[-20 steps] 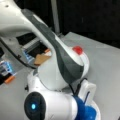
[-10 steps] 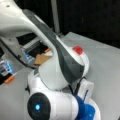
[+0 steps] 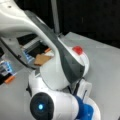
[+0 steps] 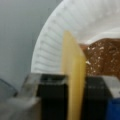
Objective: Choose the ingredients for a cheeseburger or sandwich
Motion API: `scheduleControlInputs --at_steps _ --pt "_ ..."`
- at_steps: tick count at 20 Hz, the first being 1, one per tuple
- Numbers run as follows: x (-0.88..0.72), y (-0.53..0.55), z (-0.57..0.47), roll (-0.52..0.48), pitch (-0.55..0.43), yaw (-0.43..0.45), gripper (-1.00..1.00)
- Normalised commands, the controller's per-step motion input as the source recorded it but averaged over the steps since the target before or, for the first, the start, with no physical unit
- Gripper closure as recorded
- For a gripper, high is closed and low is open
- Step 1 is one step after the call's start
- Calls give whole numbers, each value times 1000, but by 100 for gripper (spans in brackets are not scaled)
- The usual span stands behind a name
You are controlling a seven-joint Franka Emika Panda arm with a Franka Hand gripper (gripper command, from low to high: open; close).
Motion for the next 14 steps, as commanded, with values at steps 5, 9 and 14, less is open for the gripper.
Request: scheduleControlInputs --at_steps 5,9,14 --pt "-83 9 -24 -221 27 38 100" --pt "-94 5 -73 -252 -13 44 100" --pt "-115 17 -169 -295 -22 39 100"
